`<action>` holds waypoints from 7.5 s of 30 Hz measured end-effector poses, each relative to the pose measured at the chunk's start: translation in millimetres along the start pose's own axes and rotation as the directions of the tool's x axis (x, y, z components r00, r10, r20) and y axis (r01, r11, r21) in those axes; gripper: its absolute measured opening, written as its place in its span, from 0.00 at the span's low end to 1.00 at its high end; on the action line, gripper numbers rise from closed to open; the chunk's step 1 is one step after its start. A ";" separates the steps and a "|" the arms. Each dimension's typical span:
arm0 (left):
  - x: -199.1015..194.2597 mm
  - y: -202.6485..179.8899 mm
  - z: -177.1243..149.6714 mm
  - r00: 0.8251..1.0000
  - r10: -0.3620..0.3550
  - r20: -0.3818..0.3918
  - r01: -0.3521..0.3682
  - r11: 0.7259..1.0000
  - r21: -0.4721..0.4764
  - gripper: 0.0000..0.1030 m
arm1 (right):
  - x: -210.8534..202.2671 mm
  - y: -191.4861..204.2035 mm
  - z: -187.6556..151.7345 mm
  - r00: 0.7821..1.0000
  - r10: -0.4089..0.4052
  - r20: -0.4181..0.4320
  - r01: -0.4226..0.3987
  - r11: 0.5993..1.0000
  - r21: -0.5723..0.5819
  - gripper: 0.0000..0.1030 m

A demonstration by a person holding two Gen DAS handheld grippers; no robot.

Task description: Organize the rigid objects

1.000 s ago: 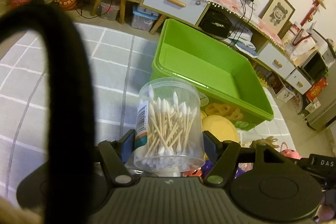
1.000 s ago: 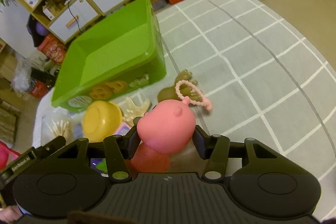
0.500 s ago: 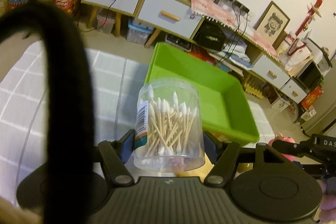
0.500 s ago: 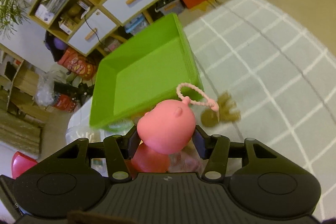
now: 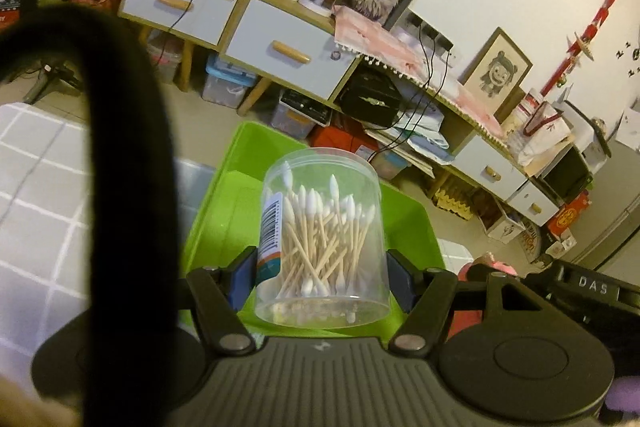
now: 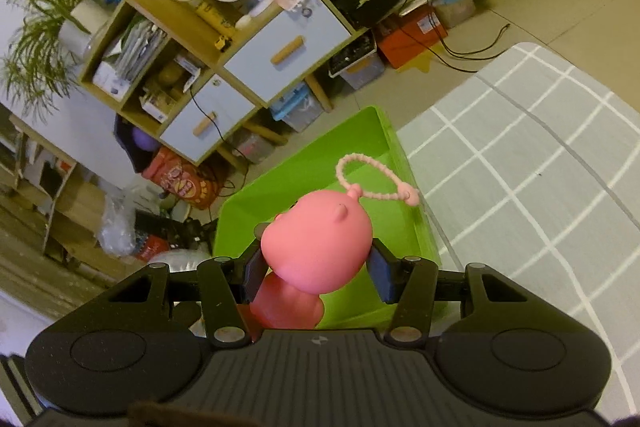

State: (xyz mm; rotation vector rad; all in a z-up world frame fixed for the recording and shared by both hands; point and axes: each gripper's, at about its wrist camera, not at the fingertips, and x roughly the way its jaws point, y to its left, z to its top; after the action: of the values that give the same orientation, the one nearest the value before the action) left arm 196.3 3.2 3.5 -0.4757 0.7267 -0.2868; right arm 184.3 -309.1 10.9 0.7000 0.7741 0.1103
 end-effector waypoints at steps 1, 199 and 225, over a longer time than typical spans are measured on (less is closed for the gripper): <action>6.0 0.5 -1.2 1.000 0.001 0.002 -0.001 1.000 0.003 0.39 | 2.1 1.5 -1.4 1.000 -0.014 -0.001 0.014 1.000 -0.015 0.56; -53.7 -33.4 -29.7 0.992 0.104 0.065 -0.115 0.972 0.203 0.32 | -57.4 20.6 -35.9 0.992 -0.081 0.099 0.100 0.974 -0.205 0.49; 28.3 -64.3 -38.4 1.000 0.002 -0.010 0.000 0.964 0.266 0.32 | 3.1 -1.4 -21.1 0.992 -0.059 0.115 0.067 0.995 -0.070 0.49</action>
State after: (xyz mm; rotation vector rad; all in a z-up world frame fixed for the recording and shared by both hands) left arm 184.3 -75.6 -4.7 -0.2186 0.6866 -0.3803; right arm 172.1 -297.7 -2.5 0.6063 0.6797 0.0414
